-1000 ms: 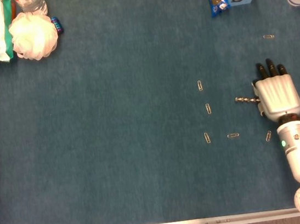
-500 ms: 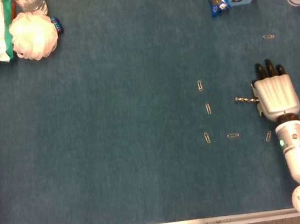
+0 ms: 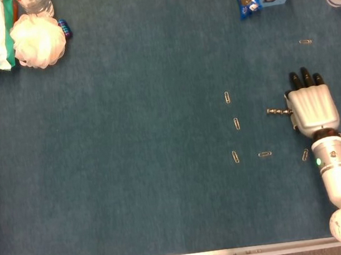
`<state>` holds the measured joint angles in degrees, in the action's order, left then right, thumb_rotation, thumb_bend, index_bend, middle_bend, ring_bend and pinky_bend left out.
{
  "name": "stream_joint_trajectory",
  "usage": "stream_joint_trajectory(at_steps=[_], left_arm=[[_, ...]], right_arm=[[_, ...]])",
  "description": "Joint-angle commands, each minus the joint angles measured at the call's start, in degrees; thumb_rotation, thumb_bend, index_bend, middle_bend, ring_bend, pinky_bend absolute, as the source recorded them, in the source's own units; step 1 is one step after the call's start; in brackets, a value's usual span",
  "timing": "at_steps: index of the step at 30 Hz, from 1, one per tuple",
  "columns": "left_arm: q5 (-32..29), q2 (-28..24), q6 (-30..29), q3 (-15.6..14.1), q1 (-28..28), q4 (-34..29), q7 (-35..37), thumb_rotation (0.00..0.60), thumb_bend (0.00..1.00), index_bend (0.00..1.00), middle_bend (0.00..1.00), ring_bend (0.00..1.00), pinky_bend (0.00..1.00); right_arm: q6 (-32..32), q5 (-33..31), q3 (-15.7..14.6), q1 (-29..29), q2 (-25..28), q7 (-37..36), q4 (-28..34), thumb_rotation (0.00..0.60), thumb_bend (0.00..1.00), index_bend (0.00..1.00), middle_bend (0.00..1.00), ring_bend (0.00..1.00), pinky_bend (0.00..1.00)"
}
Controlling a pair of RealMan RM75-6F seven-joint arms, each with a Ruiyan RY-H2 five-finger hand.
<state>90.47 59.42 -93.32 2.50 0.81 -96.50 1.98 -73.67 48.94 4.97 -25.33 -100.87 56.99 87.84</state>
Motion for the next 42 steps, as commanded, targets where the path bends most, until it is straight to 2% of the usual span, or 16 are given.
stream_joint_trajectory(at_steps=[1,19,35,42], left_arm=[[0.0,0.0,0.0,0.0,0.0,0.1,0.0,0.6,0.19,0.49,0.37,0.25,0.42],[-1.0,-0.1,-0.1,0.5,-0.1,0.2,0.1,0.6,0.19,0.49,0.37,0.25,0.42],[-2.4,-0.1,0.1,1.1,-0.1,0.5,-0.1,0.6,0.19,0.49,0.37,0.25,0.42],[-3.3,-0.2,0.0,1.5,-0.3,0.7,0.1,0.6,0.19,0.49,0.37,0.25,0.42]], right_arm=[[-0.2,0.2,-0.2,0.0,0.2,-0.2,0.4,0.6,0.39,0.57,0.13,0.0,0.15],[-6.5,6.7,-3.3,2.2,5.9,-0.9,9.7,0.6,0.39,0.58,0.14,0.0,0.15],[-8.4,11.3,-9.2,4.5,13.9,2.3,20.6,0.6,0.39,0.58,0.14,0.0,0.15],[-7.9,11.4,-11.3,5.1,15.6,4.1,22.8,0.6,0.39,0.58,0.14,0.0,0.15]])
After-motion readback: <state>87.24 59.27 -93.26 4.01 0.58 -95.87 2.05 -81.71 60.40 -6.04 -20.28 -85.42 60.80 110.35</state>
